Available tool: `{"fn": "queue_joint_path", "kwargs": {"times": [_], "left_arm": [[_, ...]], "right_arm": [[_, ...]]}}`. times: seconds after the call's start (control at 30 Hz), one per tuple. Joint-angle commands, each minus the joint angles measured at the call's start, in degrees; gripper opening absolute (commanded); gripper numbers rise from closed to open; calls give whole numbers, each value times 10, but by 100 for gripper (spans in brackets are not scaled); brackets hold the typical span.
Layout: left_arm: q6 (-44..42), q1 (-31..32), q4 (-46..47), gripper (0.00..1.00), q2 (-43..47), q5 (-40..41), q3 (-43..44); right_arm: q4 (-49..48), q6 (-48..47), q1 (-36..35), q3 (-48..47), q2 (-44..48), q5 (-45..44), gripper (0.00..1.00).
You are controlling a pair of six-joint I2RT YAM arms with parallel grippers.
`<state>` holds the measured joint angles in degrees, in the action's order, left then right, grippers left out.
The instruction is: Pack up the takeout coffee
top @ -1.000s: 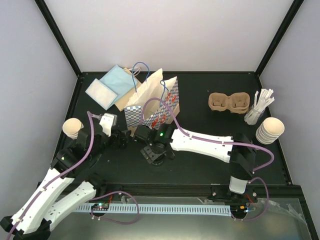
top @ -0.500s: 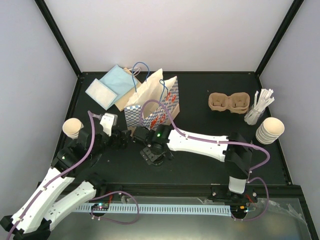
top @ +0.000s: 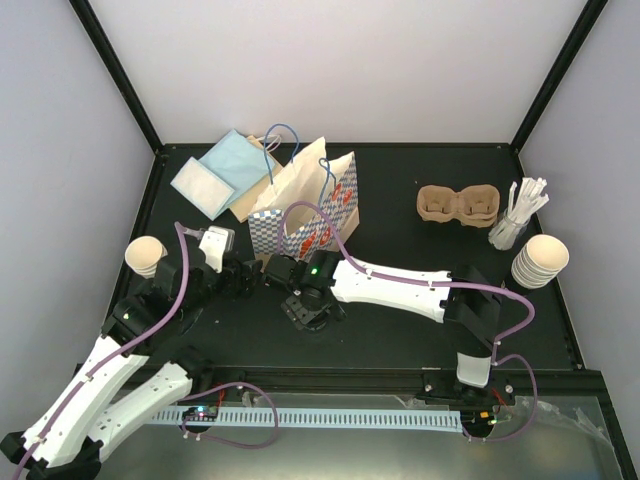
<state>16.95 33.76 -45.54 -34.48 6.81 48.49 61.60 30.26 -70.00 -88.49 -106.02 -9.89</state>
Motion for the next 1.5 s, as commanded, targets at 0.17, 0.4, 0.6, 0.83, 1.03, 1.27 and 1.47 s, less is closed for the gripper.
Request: {"fn": "queue_joint_path", "kwargs": {"times": [0.17, 0.4, 0.6, 0.83, 1.03, 1.27, 1.47], "left_arm": [[-9, -4, 10, 99, 4, 3, 8], [-6, -4, -4, 99, -7, 2, 25], [10, -9, -38, 99, -43, 6, 65], [24, -62, -72, 99, -97, 11, 141], [25, -111, -94, 99, -159, -19, 208], [1, -118, -91, 99, -213, -26, 268], [-24, -120, -117, 99, -295, -15, 327]], "right_arm": [[8, -6, -1, -16, 10, -2, 76], [11, -3, -1, -18, 48, -24, 76], [26, 1, -1, -21, 102, -46, 75], [54, 9, 0, -17, 169, -74, 76], [69, 27, 10, 8, 240, -108, 76], [80, 56, 25, 63, 335, -170, 75], [77, 68, 27, 111, 395, -198, 75]]}}
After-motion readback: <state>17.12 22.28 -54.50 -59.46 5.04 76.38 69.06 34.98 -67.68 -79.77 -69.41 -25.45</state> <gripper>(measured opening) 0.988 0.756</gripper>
